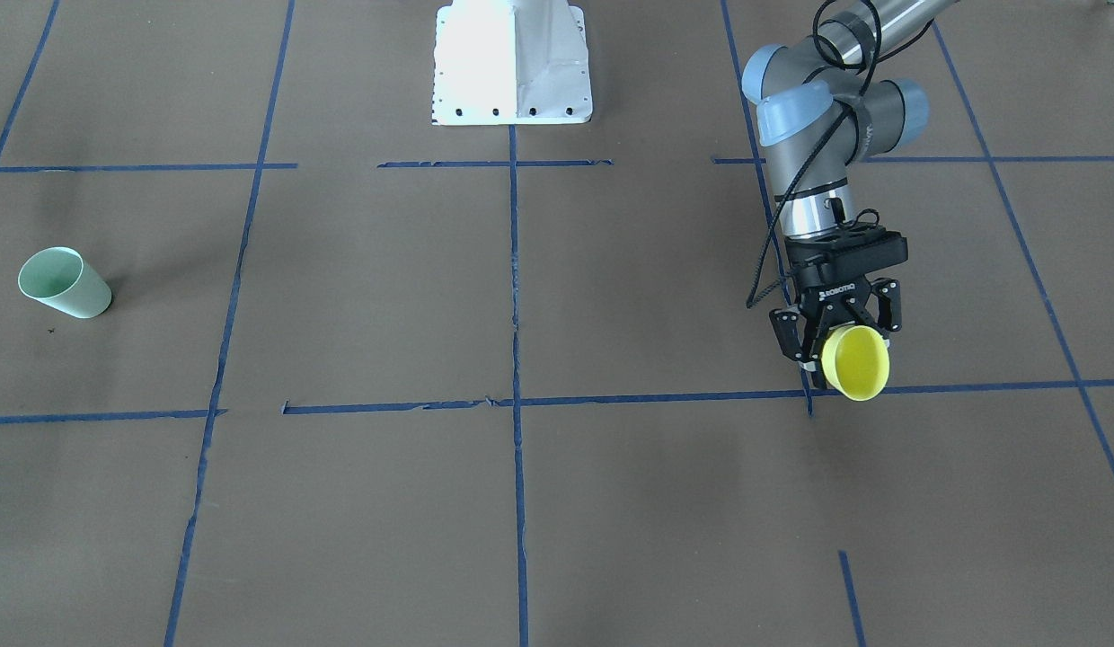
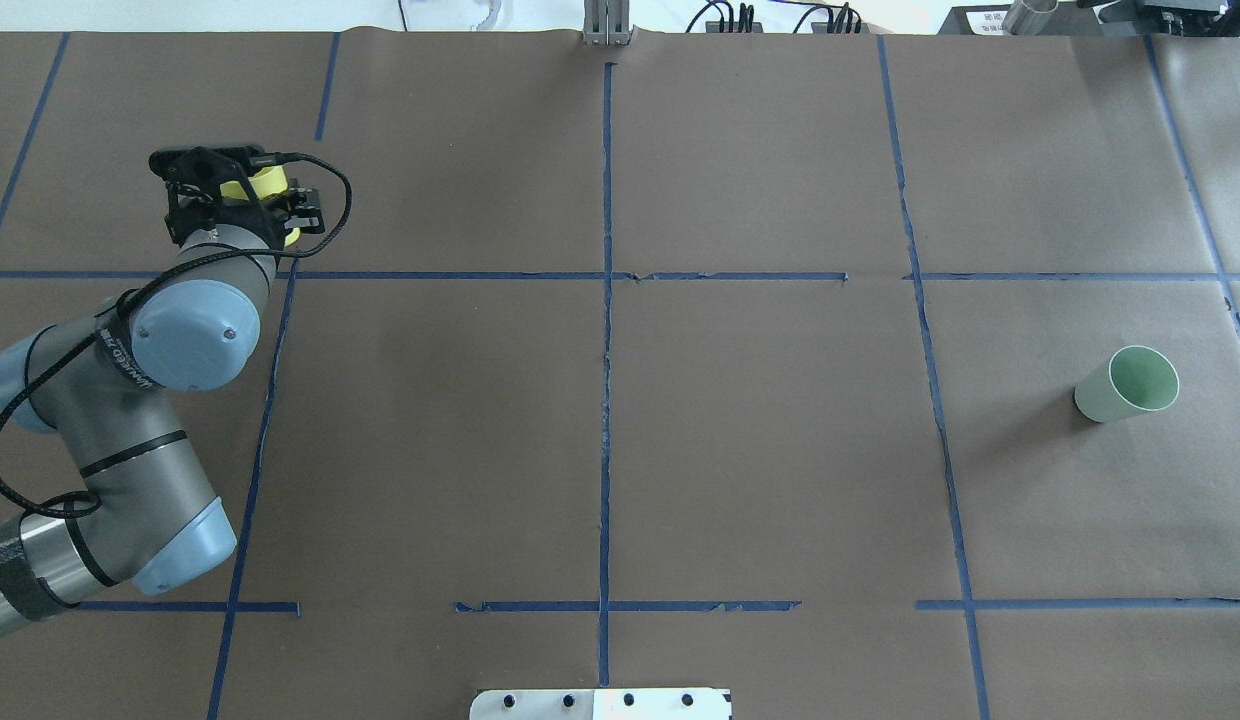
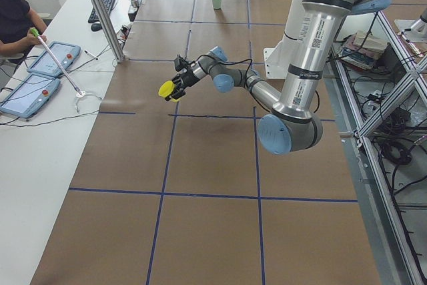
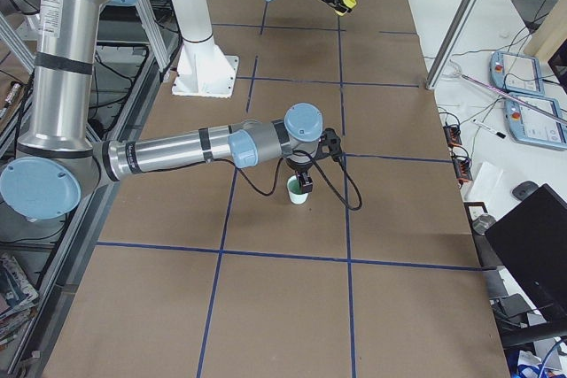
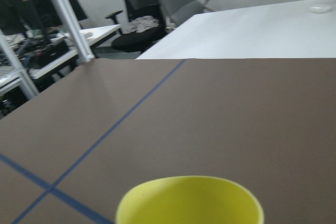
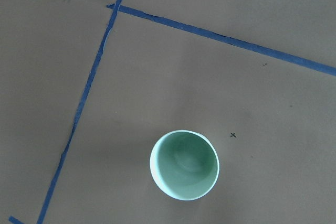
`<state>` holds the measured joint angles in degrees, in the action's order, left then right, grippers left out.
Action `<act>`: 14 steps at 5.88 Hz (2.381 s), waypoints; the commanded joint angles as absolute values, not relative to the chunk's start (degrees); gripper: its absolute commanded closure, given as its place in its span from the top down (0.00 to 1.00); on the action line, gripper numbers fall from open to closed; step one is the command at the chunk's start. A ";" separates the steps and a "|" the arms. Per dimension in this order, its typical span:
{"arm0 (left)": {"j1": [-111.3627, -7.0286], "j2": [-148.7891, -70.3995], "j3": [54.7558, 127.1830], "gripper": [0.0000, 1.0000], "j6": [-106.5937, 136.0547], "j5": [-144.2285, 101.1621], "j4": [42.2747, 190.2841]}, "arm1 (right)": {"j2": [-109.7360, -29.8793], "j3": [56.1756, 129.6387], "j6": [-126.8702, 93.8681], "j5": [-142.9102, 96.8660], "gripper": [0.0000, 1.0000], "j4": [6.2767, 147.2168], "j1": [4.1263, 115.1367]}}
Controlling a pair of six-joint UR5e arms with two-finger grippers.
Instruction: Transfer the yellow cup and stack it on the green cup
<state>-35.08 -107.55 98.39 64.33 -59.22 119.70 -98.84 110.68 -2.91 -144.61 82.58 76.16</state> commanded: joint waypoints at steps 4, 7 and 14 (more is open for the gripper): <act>-32.45 -114.84 102.49 0.05 26.54 -79.97 132.68 | -86.96 111.18 -20.51 -144.67 1.00 82.53 66.21; -20.78 -117.06 99.14 0.10 26.45 -73.97 149.04 | -72.74 112.50 -44.21 -144.49 1.00 82.62 57.52; -14.42 -124.28 85.34 0.26 26.37 -58.80 167.78 | -57.24 105.59 -64.07 -142.03 1.00 82.70 46.50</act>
<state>-14.89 -124.23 85.31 26.37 -58.87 167.70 -59.32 108.09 -63.75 -142.12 82.64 46.79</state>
